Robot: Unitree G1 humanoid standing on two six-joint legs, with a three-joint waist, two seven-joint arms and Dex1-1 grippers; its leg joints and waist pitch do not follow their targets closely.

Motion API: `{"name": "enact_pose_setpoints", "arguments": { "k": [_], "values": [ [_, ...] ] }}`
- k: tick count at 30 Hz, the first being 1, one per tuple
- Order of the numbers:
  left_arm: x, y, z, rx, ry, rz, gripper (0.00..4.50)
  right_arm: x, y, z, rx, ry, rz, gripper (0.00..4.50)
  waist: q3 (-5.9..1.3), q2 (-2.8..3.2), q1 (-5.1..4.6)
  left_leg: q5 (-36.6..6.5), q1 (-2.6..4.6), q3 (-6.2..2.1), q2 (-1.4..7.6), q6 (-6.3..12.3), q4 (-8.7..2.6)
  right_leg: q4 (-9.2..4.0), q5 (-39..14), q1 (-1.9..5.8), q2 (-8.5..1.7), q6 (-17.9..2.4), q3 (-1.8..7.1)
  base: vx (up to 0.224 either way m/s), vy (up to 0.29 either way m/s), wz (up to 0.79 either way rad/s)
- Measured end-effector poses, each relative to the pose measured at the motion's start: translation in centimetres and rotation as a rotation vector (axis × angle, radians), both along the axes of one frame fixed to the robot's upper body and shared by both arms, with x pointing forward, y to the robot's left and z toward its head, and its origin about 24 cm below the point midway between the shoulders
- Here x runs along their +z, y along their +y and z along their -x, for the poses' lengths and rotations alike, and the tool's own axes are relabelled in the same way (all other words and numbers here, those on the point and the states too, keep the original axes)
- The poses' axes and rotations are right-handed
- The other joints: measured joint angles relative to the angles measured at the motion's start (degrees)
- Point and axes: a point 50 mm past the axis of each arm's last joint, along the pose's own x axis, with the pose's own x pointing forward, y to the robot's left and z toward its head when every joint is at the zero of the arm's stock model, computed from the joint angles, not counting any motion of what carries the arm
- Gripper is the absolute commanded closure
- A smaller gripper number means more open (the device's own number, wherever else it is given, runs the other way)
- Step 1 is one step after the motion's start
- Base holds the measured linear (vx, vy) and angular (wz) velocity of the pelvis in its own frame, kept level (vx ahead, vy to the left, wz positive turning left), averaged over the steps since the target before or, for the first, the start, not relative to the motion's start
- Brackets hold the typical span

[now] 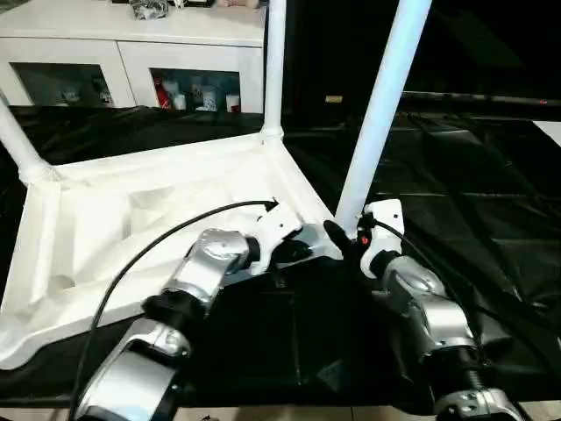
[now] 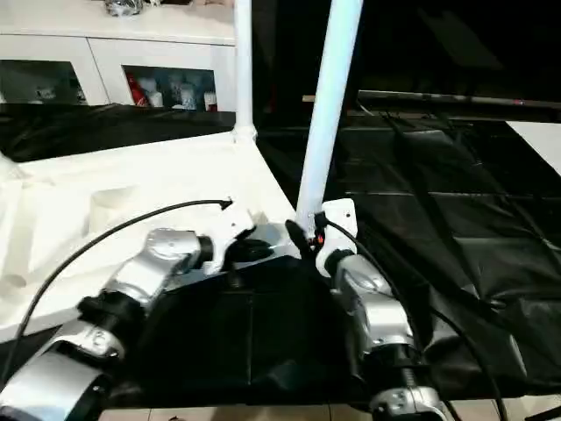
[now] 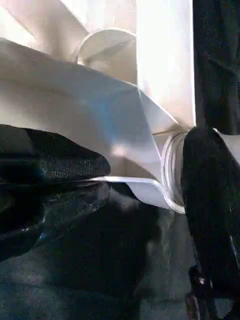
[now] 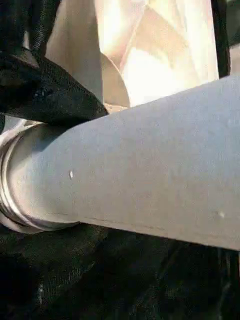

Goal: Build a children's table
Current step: Rotate leg to tighten

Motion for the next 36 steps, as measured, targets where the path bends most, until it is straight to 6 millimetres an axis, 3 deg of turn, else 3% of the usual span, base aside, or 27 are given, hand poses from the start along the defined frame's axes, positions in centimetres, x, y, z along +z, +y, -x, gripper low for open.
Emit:
{"name": "enact_pose_setpoints", "arguments": {
  "k": [3,4,6,9,19,29,30,36],
  "values": [
    [0.0,-0.2,-0.1,0.007,-0.004,-0.001,4.50,0.1,0.2,-0.2,-0.024,-0.008,0.007,1.96,0.00,0.00,-0.07,0.00,-0.02,-0.01,0.00,0.00,-0.01,-0.08,0.00,0.02,0.00,0.00,-0.01,0.000,0.000,0.00],
    [0.0,-0.2,-0.1,0.005,-0.006,-0.001,4.50,0.1,0.2,-0.2,-0.023,-0.011,0.005,1.61,0.00,0.01,-0.07,0.00,-0.03,-0.01,0.00,0.00,-0.01,-0.08,0.00,0.02,0.00,0.00,0.00,0.000,0.000,0.00],
    [0.1,-0.1,-0.1,-0.004,-0.004,0.000,4.50,0.1,0.1,-0.2,-0.010,-0.011,-0.008,1.40,0.00,0.01,-0.10,0.00,-0.04,-0.01,0.00,0.00,-0.03,-0.09,0.00,0.01,0.00,0.00,-0.01,0.000,0.000,0.00],
    [0.2,1.1,0.1,-0.053,0.007,0.004,4.50,0.4,-0.7,0.1,0.147,-0.005,-0.022,1.17,0.06,-0.07,-0.18,0.00,-0.11,-0.02,0.02,0.00,-0.17,-0.06,0.01,-0.09,0.02,-0.01,-0.03,0.000,0.000,0.00],
    [0.8,5.5,1.7,-0.258,0.114,0.035,4.50,1.5,-2.6,2.8,0.661,0.042,0.056,1.17,0.01,0.00,0.05,0.00,-0.30,-0.01,0.17,0.00,-0.44,0.29,0.19,-0.53,0.16,-0.38,-0.13,0.000,0.000,0.00],
    [1.0,6.6,2.2,-0.299,0.142,0.026,4.50,1.2,-1.9,3.1,0.735,0.051,0.075,1.17,0.09,-0.17,0.16,-0.04,-0.36,0.04,0.16,-0.06,-0.31,0.26,0.14,-0.54,0.12,-0.44,-0.08,0.000,0.000,0.00],
    [1.0,6.6,2.3,-0.300,0.141,0.025,4.50,1.2,-1.8,3.1,0.739,0.053,0.077,1.43,0.09,-0.17,0.15,-0.04,-0.36,0.04,0.16,-0.06,-0.32,0.26,0.13,-0.54,0.12,-0.44,-0.08,0.000,0.000,0.00],
    [1.0,6.7,2.4,-0.300,0.142,0.025,4.50,1.1,-1.8,3.1,0.747,0.058,0.075,1.77,0.08,-0.19,0.15,-0.05,-0.36,0.05,0.16,-0.06,-0.32,0.26,0.13,-0.54,0.12,-0.44,-0.08,0.000,0.000,0.00]
  ]
}}
